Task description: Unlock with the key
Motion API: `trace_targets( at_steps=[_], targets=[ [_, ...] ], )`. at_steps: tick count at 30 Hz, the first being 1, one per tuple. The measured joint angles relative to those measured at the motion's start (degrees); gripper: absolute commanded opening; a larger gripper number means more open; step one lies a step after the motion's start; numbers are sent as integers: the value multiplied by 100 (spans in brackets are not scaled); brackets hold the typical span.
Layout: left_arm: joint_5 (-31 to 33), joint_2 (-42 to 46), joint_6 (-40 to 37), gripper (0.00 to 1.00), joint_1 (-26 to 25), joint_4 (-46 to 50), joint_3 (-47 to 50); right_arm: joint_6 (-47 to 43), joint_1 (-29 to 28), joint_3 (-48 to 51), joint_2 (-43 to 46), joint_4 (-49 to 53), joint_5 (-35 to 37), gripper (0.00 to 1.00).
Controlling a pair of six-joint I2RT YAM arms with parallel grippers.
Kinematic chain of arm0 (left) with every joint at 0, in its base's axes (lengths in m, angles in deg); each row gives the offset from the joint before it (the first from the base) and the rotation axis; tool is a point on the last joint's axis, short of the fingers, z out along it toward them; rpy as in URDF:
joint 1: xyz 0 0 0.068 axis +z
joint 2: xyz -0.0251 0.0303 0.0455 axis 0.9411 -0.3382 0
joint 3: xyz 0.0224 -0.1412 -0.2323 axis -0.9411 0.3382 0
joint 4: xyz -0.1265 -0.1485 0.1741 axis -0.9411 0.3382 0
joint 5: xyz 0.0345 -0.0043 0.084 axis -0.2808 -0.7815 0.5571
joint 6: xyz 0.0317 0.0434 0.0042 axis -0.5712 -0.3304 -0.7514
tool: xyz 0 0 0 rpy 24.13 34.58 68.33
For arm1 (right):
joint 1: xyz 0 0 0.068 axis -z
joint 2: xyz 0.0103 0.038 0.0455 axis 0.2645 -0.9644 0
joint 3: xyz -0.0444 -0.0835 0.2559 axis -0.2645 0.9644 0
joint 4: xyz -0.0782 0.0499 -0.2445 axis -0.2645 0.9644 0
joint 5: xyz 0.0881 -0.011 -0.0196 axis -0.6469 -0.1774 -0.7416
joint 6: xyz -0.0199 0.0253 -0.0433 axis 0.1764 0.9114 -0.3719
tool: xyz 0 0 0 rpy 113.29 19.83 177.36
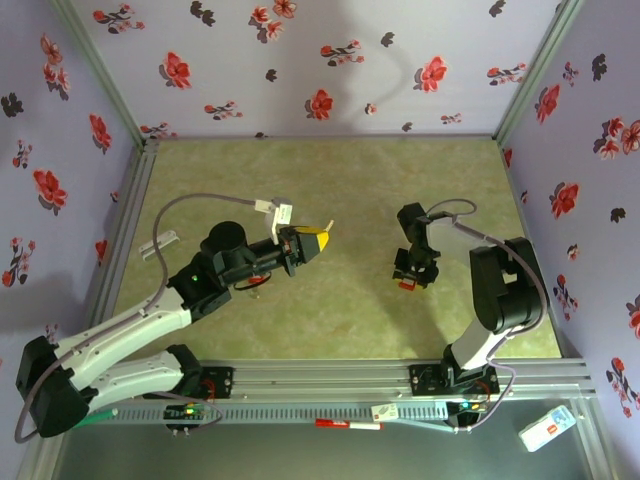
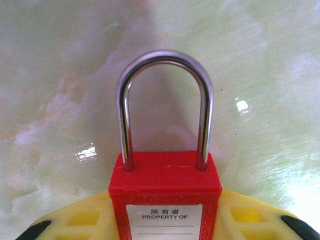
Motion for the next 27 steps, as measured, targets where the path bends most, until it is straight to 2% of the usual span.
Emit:
trace_targets(
  at_steps=[3,8,17,27],
  targets=[
    [0,-31,0,0,0,0,0,4,-55,0,17,2,48,10],
    [0,-35,-9,0,0,-11,0,11,-208,57,319,-153,59,3],
    [2,-188,-109,0,-31,-459,107,688,-800,-289,2149,-420,-317,0],
    [127,-435,-153,0,-59,-319,83,1934,-1373,-1176,2994,-1357,-485,0]
  ],
)
